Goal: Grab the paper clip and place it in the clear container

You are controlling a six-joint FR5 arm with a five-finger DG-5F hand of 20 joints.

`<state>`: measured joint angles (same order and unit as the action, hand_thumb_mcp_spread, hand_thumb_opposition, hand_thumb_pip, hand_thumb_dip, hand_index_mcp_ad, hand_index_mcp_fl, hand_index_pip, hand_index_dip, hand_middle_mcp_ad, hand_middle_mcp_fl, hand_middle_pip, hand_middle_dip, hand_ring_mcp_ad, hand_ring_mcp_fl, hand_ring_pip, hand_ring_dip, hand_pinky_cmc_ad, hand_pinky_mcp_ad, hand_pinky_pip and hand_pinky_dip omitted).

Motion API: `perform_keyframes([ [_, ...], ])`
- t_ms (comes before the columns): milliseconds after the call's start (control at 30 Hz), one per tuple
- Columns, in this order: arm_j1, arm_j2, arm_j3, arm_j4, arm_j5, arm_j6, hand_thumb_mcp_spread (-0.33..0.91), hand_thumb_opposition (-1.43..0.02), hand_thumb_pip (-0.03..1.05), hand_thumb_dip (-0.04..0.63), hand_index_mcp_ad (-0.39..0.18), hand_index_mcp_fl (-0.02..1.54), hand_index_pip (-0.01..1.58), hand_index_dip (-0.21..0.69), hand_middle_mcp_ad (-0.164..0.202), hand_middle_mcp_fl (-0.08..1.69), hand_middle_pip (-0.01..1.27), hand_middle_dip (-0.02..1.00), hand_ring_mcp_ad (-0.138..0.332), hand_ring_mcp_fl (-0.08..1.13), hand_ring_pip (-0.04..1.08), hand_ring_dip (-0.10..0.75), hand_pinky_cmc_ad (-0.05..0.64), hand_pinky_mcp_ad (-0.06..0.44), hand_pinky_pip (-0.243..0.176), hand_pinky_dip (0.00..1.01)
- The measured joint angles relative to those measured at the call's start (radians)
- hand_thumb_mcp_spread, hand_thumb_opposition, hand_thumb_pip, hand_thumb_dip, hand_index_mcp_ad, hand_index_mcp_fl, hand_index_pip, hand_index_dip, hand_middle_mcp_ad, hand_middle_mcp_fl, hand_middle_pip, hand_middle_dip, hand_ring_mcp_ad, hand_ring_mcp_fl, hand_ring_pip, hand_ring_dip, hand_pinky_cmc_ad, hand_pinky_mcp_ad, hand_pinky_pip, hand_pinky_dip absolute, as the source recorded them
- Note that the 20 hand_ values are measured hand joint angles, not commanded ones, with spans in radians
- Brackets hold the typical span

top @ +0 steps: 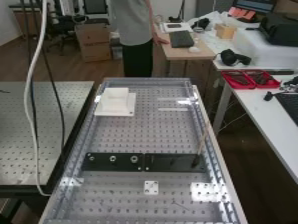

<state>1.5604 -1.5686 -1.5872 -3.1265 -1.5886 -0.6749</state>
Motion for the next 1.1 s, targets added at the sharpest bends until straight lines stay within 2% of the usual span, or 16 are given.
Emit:
perform_keyframes([
  [67,-0.001,0.000,0.000,0.001,0.000,0.001,0.00,0.00,0.00,0.003,0.009,0.02,0.01,0.016,0.010,0.00,0.01,0.03,0.072,0.00,0.00,0.016,0.047,0.038,-0.010,0.02],
  [167,-0.004,-0.001,0.000,0.003,-0.002,0.005,0.00,0.00,0.01,0.007,0.005,0.02,0.01,0.016,0.009,0.00,0.01,0.03,0.056,0.00,0.00,0.016,0.028,0.031,-0.010,0.02],
  [267,-0.007,-0.003,0.000,0.003,-0.005,0.008,0.15,-0.23,0.21,0.021,0.005,0.02,0.00,0.019,0.009,0.00,0.03,0.03,0.056,0.00,0.01,0.021,0.044,0.066,-0.012,0.12],
  [300,-0.007,-0.003,0.000,0.003,-0.006,0.008,0.20,-0.31,0.25,0.023,0.005,0.02,0.02,0.033,0.009,0.01,0.05,0.04,0.061,0.00,0.02,0.024,0.080,0.087,-0.010,0.19],
  [367,-0.008,-0.004,0.001,0.003,-0.007,0.008,0.22,-0.42,0.24,0.024,0.005,0.02,0.04,0.049,0.009,0.01,0.07,0.06,0.059,0.01,0.03,0.038,0.138,0.148,-0.028,0.26],
  [400,-0.009,-0.004,0.001,0.003,-0.008,0.008,0.23,-0.47,0.25,0.017,0.005,0.02,0.04,0.063,0.009,0.00,0.08,0.08,0.079,0.00,0.04,0.049,0.183,0.183,-0.024,0.31],
  [433,-0.009,-0.004,0.002,0.004,-0.009,0.009,0.23,-0.52,0.25,0.023,0.005,0.02,0.04,0.063,0.012,0.01,0.09,0.09,0.087,0.01,0.04,0.058,0.211,0.199,-0.044,0.34],
  [467,-0.009,-0.004,0.002,0.005,-0.009,0.009,0.25,-0.56,0.25,0.019,0.005,0.02,0.05,0.075,0.009,0.01,0.09,0.10,0.091,0.00,0.05,0.063,0.232,0.216,-0.044,0.37],
  [533,-0.010,-0.005,0.002,0.005,-0.009,0.009,0.25,-0.60,0.25,0.019,0.005,0.02,0.05,0.075,0.009,0.01,0.10,0.11,0.110,0.00,0.05,0.072,0.284,0.257,-0.063,0.41],
  [600,-0.011,-0.005,0.000,0.006,-0.009,0.010,0.25,-0.62,0.25,0.024,0.005,0.02,0.05,0.080,0.012,0.01,0.10,0.11,0.138,0.00,0.05,0.072,0.314,0.276,-0.075,0.43],
  [667,-0.011,-0.006,-0.002,0.008,-0.006,0.011,0.24,-0.63,0.25,0.021,0.005,0.02,0.05,0.094,0.009,0.00,0.11,0.13,0.138,0.00,0.06,0.084,0.332,0.297,-0.075,0.46],
  [800,-0.013,-0.009,-0.010,0.015,0.000,0.015,0.24,-0.65,0.25,0.021,0.010,0.02,0.07,0.106,0.012,0.00,0.11,0.13,0.157,0.00,0.05,0.087,0.363,0.312,-0.080,0.49],
  [1100,-0.021,-0.023,-0.063,0.058,0.028,0.040,0.24,-0.68,0.31,0.023,0.010,0.02,0.07,0.106,0.009,0.00,0.12,0.14,0.155,0.01,0.08,0.098,0.377,0.312,-0.099,0.49],
])
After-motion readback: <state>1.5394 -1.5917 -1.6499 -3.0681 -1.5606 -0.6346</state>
